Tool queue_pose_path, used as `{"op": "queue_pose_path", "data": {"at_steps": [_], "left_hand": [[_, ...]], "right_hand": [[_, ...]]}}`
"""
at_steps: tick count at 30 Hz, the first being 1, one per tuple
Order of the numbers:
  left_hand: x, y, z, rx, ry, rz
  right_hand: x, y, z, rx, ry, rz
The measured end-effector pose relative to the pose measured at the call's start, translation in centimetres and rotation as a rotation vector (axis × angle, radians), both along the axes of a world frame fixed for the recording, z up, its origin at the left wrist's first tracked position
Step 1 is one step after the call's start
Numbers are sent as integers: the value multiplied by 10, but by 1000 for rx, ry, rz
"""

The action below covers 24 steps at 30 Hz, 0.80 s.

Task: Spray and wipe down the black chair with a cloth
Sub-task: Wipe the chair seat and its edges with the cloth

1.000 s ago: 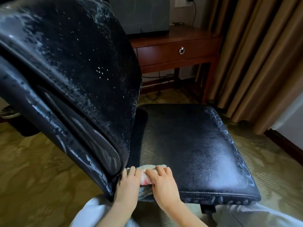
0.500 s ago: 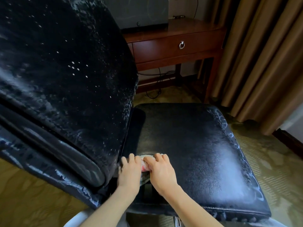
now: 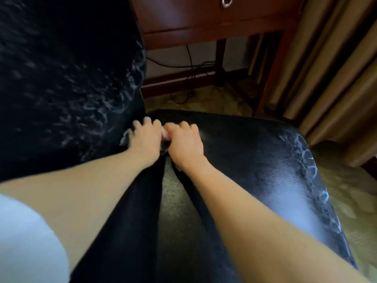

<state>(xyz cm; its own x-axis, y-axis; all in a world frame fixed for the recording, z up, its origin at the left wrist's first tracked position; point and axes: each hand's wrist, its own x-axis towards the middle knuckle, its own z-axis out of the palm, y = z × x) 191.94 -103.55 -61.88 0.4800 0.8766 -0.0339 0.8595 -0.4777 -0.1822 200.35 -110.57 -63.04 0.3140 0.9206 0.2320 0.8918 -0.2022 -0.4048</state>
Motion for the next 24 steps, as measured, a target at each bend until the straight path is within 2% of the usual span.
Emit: {"op": "queue_pose_path", "data": {"at_steps": [5, 8, 12, 15, 19, 24], "left_hand": [[55, 59, 1, -59, -87, -56], [73, 76, -2, -14, -56, -96], [72, 71, 1, -11, -25, -138], [50, 50, 6, -49, -9, -140], [-7, 5, 11, -69, 41, -149], [-98, -75, 8, -33, 53, -122]], "right_hand": [[57, 60, -11, 26, -4, -93], [73, 71, -13, 53, -61, -129], [74, 65, -17, 47, -35, -135], [58, 48, -16, 12, 21, -111], [1, 5, -16, -27, -33, -41], [-86, -72, -16, -116, 86, -1]]}}
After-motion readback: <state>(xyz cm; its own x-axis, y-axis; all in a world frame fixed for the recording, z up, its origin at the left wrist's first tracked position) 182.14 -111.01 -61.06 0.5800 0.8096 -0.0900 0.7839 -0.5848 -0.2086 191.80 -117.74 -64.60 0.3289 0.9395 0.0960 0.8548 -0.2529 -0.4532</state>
